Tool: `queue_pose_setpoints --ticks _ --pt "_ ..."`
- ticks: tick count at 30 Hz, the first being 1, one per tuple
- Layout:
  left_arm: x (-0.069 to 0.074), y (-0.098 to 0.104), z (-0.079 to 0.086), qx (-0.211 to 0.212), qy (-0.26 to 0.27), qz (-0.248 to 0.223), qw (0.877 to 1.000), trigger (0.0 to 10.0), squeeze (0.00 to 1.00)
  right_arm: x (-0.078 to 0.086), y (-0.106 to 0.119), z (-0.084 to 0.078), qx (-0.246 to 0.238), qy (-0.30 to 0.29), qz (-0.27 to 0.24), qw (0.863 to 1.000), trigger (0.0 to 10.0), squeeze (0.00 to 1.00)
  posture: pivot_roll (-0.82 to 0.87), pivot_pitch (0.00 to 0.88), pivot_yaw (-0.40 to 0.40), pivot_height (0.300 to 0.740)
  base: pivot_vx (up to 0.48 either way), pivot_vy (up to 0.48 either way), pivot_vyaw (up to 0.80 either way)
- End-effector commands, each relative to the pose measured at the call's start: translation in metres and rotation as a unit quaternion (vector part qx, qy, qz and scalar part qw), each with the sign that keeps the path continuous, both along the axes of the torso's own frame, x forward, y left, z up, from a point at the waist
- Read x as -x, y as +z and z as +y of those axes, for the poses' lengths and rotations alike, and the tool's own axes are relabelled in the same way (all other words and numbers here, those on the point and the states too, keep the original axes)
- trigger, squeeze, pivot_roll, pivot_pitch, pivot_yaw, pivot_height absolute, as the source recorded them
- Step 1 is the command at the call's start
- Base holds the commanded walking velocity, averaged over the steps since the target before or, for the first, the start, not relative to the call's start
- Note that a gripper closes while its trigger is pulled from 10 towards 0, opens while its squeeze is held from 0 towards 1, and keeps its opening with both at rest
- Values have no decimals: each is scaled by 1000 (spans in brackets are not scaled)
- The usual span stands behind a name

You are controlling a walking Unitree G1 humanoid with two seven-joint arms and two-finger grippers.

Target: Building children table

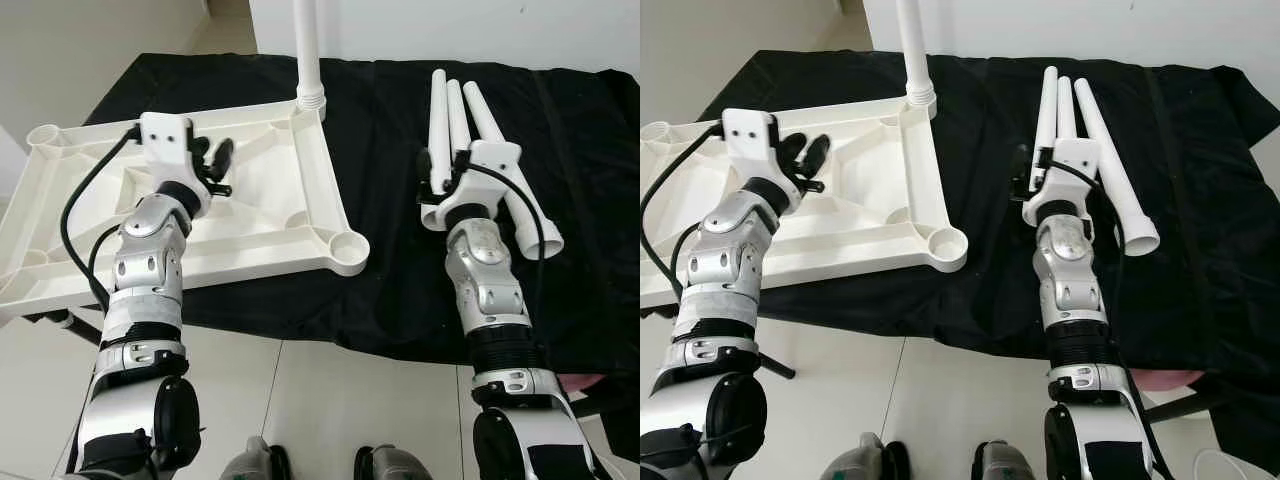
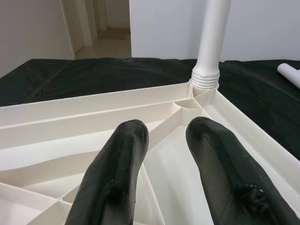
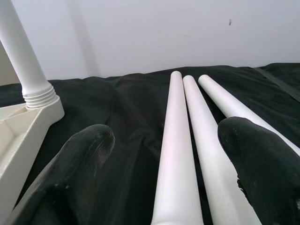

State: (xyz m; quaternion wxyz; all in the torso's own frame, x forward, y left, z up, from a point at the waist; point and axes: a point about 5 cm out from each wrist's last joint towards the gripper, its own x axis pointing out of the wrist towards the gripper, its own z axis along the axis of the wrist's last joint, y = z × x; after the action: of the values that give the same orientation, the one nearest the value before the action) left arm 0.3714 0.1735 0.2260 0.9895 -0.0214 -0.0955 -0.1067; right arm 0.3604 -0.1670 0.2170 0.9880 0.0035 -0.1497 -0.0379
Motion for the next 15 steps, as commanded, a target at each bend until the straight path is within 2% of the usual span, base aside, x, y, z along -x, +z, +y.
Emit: queue_pose_setpoints --ticks 1,8,12,14,15 --pt "1 -5 3 -3 10 12 1000 10000 0 -1 -2 5 0 6 1 1000 10000 0 -69 107 75 740 0 0 0" --pt "2 -6 2 -1 16 17 1000 10000 0 -2 -2 7 -1 9 0 1000 10000 0 -66 104 69 740 0 0 0" --pt "3 -9 0 -16 14 19 1000 10000 0 -2 -2 8 -3 11 3 1000 10000 0 -66 106 68 740 0 0 0" --pt "9 -15 -14 -47 -48 27 997 10000 0 -4 -2 8 -4 14 14 1000 10000 0 -65 118 64 740 0 0 0" --pt "9 -15 -14 -47 -48 27 997 10000 0 -4 -2 8 -4 14 14 1000 10000 0 -65 118 64 740 0 0 0"
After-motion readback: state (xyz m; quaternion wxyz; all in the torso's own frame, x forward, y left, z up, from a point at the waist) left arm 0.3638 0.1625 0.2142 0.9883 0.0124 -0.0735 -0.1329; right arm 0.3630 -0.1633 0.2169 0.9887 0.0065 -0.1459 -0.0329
